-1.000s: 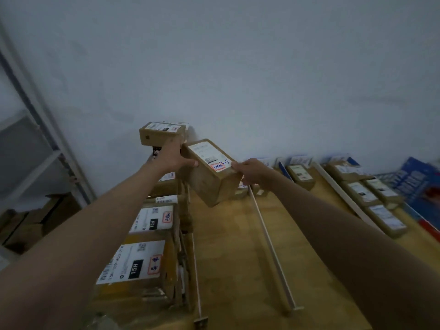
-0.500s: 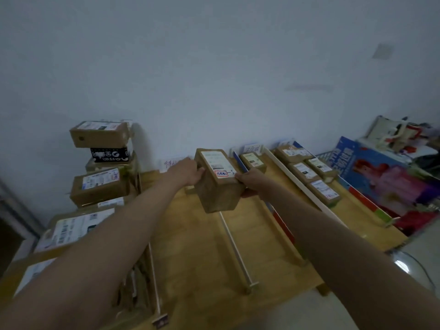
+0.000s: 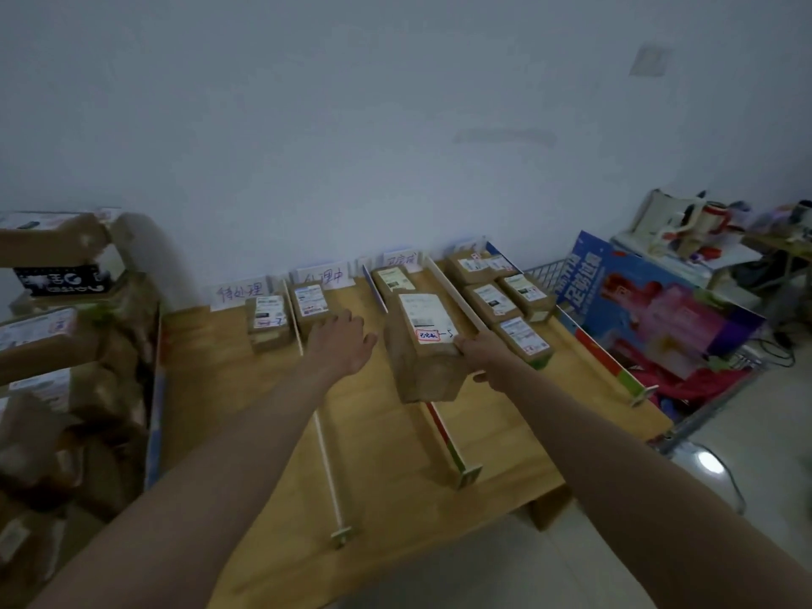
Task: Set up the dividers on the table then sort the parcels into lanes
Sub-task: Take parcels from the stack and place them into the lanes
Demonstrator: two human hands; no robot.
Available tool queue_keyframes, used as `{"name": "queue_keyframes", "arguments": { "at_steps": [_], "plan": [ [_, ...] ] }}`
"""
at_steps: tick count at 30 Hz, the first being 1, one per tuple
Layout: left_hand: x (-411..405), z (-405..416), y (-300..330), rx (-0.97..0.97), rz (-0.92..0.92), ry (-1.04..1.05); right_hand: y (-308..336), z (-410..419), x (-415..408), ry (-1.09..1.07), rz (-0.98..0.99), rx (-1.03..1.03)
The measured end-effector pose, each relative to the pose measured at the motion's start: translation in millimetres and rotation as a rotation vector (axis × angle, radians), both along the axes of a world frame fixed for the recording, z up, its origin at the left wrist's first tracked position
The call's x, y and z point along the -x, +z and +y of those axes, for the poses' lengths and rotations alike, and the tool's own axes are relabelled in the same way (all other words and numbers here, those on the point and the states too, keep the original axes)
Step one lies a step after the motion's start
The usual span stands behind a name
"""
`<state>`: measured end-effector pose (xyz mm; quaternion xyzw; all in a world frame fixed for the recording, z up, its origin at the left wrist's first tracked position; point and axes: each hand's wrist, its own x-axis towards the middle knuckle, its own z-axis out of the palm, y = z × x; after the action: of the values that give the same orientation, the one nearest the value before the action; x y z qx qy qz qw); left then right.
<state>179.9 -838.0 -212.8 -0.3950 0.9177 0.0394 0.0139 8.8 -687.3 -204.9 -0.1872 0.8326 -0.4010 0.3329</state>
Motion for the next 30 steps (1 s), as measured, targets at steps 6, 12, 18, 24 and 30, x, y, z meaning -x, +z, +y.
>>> {"name": "queue_keyframes", "arguments": {
  "at_steps": [6,12,18,24,30],
  "plan": [
    [64,37,-15,-0.027,-0.047,0.028,-21,32,80,0.040,0.101,-0.023],
    [112,26,-29,-0.043,-0.025,0.054,-37,19,136,0.069,0.185,-0.039],
    [167,-6,-52,-0.050,0.032,0.062,-60,-20,191,0.080,0.239,-0.051],
    [225,-50,-78,-0.082,0.075,0.094,-84,-76,243,0.116,0.258,-0.103],
    [262,-89,-94,-0.076,0.100,0.150,-100,-135,285,0.166,0.302,-0.119]
  ]
}}
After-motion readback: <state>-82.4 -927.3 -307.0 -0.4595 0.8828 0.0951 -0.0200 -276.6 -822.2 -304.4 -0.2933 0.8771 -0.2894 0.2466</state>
